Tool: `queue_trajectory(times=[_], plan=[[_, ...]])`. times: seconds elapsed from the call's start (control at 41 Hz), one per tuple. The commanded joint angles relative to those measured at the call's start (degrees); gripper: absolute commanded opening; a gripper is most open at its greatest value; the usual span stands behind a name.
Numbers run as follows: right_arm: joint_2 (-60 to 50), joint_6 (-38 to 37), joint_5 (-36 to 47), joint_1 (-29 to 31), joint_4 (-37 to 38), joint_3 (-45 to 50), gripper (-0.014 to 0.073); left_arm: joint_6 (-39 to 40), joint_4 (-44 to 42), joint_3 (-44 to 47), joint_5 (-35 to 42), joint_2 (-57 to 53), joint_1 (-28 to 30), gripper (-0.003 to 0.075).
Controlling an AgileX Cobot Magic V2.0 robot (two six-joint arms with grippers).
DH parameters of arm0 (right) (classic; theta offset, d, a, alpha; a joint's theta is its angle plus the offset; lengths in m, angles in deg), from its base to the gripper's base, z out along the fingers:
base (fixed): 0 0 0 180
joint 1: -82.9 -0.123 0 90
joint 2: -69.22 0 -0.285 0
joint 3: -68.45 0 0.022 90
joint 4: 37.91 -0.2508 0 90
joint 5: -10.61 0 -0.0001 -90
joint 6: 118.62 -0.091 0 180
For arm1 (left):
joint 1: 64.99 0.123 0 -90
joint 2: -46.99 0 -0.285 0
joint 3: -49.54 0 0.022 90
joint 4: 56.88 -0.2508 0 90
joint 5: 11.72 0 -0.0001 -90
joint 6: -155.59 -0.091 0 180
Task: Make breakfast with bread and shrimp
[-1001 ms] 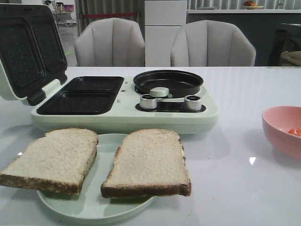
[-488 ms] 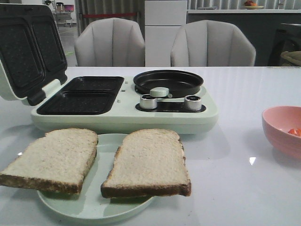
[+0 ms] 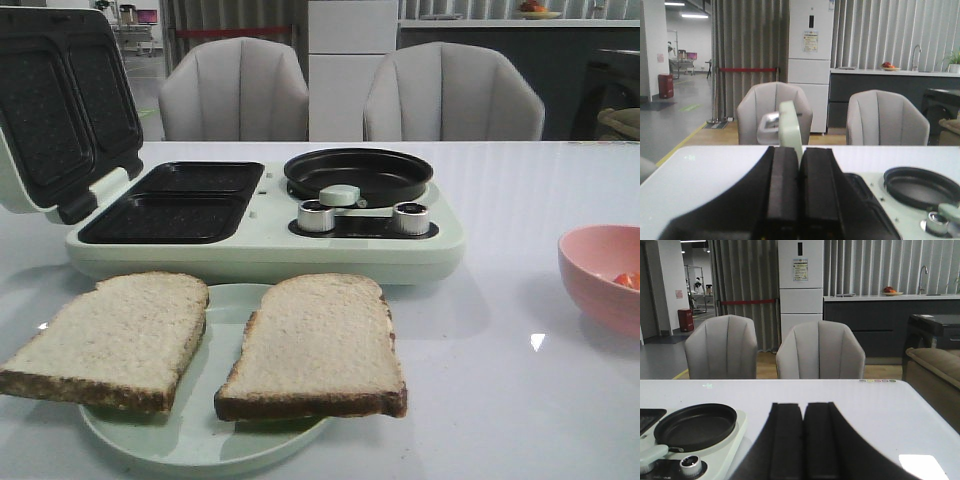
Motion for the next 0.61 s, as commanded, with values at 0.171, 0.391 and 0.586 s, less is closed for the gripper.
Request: queue_trajectory(times=[0.171, 0.391, 0.586], plan=[[15.6, 0.1, -13.3, 0.4, 0.3, -18.3, 0.0044, 0.0, 0.3, -21.4, -11.9, 14.0, -0.3, 0.0101], [25.7, 0.1, -18.8, 0.4, 0.4, -18.7, 0.0044, 0.0, 0.4, -22.5, -14.5, 21.2, -0.3, 0.0101], [33.0, 0.1, -19.7, 0.4, 0.7, -16.6, 0.0044, 0.0, 0.4, -21.0, -13.9, 25.2, -0.3, 0.0101]])
